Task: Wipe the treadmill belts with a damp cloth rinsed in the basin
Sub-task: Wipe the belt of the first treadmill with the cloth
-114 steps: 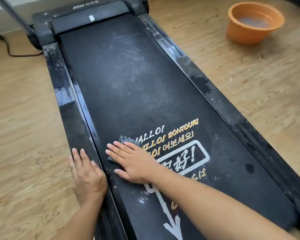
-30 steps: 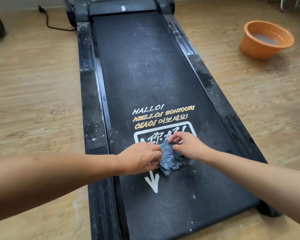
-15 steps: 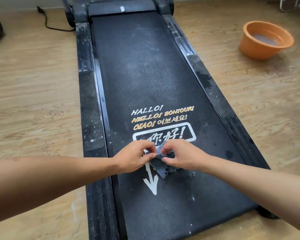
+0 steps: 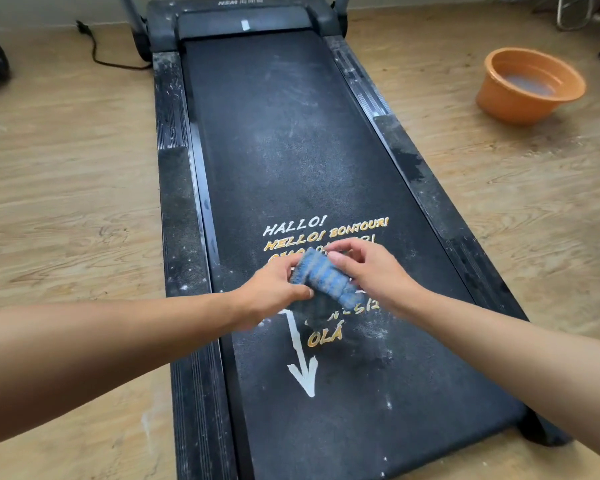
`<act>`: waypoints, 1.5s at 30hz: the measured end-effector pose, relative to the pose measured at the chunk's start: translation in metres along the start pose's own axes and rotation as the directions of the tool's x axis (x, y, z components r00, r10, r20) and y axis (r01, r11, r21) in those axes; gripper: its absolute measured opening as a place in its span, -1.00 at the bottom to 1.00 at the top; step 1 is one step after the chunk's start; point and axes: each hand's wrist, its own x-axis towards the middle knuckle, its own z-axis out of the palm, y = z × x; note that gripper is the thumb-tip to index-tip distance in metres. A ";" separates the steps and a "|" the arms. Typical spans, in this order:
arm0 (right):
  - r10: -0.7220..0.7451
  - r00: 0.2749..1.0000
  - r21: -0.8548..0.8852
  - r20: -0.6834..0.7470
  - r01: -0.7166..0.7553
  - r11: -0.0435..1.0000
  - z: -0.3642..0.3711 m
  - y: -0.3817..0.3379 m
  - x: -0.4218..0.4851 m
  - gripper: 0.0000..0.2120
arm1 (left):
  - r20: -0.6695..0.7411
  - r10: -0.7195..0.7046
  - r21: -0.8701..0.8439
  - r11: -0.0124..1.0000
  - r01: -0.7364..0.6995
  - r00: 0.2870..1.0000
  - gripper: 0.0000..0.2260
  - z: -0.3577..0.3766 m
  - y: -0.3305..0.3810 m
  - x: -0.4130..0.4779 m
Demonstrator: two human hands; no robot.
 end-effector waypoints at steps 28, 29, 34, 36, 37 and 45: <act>0.147 0.989 0.424 0.007 -0.136 0.895 0.003 0.011 0.002 -0.74 | -0.281 0.058 0.423 0.903 0.070 0.958 -0.86 -0.032 0.018 0.007; 0.129 0.992 0.366 0.008 -0.123 0.922 0.001 0.012 0.001 -0.70 | -0.270 0.092 0.464 0.885 0.046 0.958 -0.90 -0.032 0.020 0.006; 0.113 0.981 0.196 0.155 -0.143 0.970 -0.002 0.007 -0.002 -0.59 | -0.101 0.017 0.281 0.960 0.013 0.995 -0.97 -0.026 0.032 0.001; 0.139 0.955 0.176 0.261 -0.189 0.966 0.003 0.004 -0.001 -0.52 | -0.074 -0.014 0.162 0.986 0.026 0.997 -0.93 -0.024 0.032 0.002; 0.134 0.950 0.200 0.283 -0.195 0.960 0.005 0.004 0.000 -0.54 | -0.076 -0.019 0.120 0.992 0.028 0.997 -0.92 -0.023 0.032 0.002; -0.068 0.997 -0.085 -0.026 0.066 0.994 0.032 -0.020 0.009 -0.78 | -0.164 -0.052 0.273 0.957 0.096 0.985 -0.91 -0.072 0.031 -0.016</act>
